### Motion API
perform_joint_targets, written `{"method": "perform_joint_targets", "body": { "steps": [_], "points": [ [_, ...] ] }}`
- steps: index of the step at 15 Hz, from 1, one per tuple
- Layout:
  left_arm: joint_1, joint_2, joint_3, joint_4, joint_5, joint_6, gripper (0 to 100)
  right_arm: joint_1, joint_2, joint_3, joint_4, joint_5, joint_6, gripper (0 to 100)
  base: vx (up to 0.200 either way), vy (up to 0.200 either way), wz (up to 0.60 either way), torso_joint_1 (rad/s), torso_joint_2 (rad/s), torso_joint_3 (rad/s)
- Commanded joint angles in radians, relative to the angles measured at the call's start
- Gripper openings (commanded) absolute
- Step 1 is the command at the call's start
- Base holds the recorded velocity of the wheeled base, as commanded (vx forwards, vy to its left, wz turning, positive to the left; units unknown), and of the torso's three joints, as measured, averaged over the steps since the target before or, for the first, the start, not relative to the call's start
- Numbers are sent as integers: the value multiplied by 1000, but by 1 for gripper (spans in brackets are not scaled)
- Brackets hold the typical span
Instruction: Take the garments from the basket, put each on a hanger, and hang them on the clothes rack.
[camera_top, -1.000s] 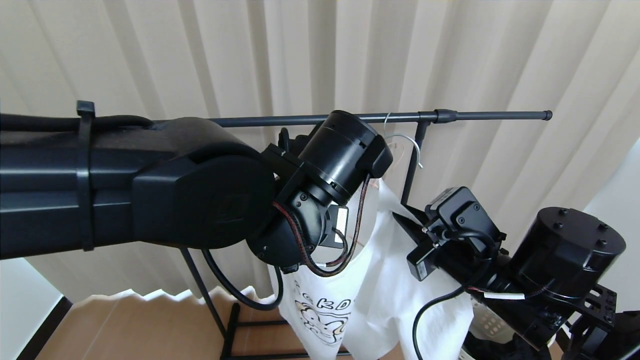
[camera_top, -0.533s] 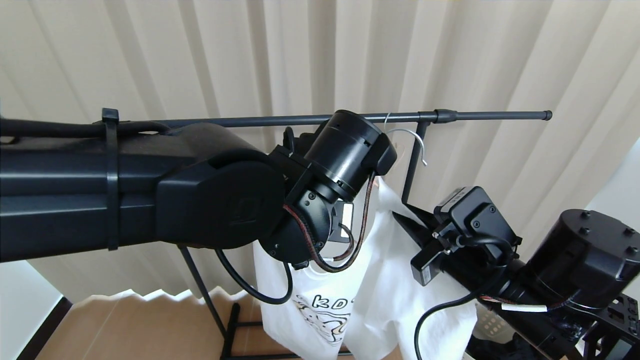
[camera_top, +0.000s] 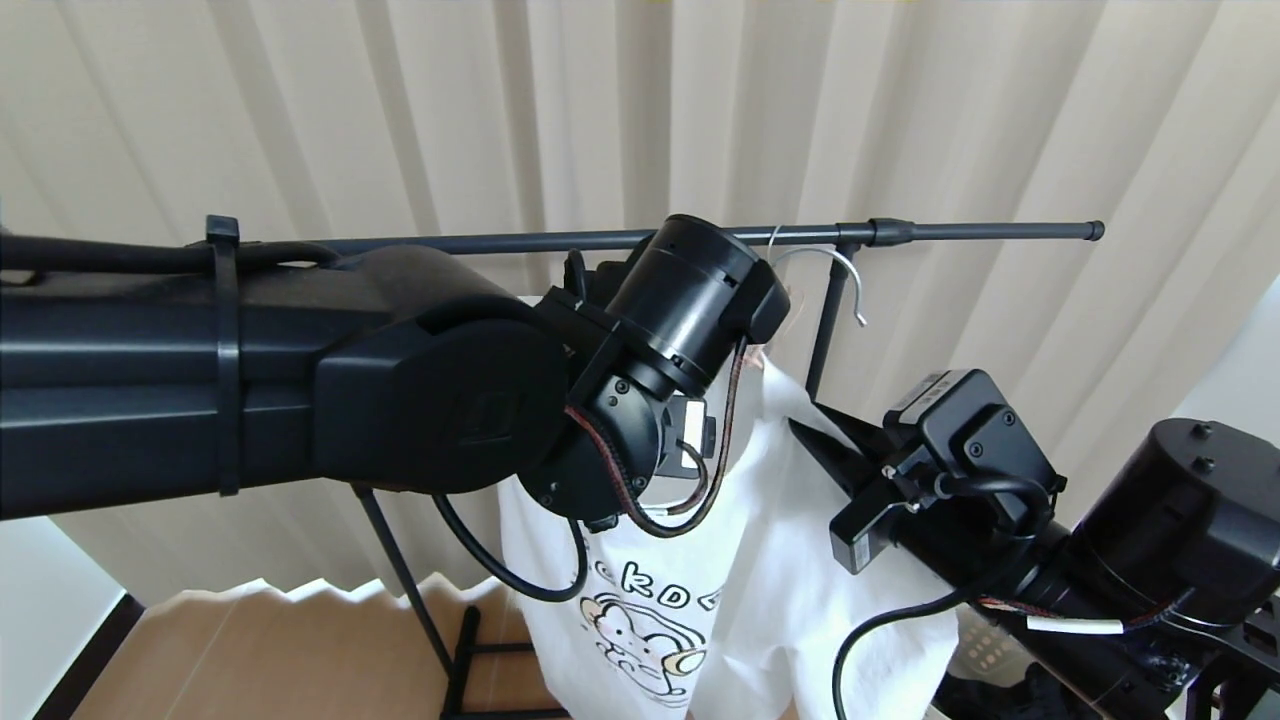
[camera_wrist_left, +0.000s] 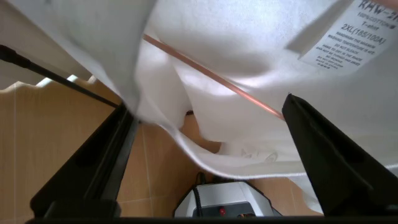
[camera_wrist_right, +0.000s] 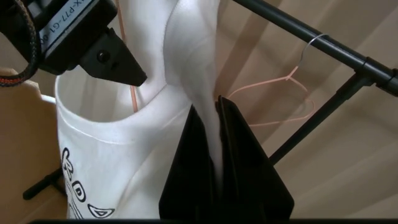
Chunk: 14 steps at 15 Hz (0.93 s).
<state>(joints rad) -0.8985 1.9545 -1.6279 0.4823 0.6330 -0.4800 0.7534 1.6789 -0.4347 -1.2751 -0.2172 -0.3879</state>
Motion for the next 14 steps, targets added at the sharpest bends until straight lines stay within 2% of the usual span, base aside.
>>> {"method": "perform_joint_targets", "body": {
  "steps": [1, 6, 9, 12, 14],
  "points": [
    [-5, -43, 16, 2, -1, 6, 100, -2, 1, -1, 0, 1, 0, 0, 0, 0, 0, 0, 0, 0],
    [-5, -118, 122, -1, 1, 17, 100, -91, -1, -9, 0, 62, 1, 0, 0, 0, 0, 0, 0, 0],
    [3, -206, 178, -1, 1, 31, 100, -161, -2, -7, 0, 142, 1, 0, 0, 0, 0, 0, 0, 0],
    [30, -332, 278, -28, -1, 123, 100, -247, -2, 7, 2, 271, 1, 0, 0, 0, 0, 0, 0, 0],
    [53, -404, 339, -62, -13, 228, 100, -292, -4, 21, 2, 357, 1, 0, 0, 0, 0, 0, 0, 0]
  ]
}}
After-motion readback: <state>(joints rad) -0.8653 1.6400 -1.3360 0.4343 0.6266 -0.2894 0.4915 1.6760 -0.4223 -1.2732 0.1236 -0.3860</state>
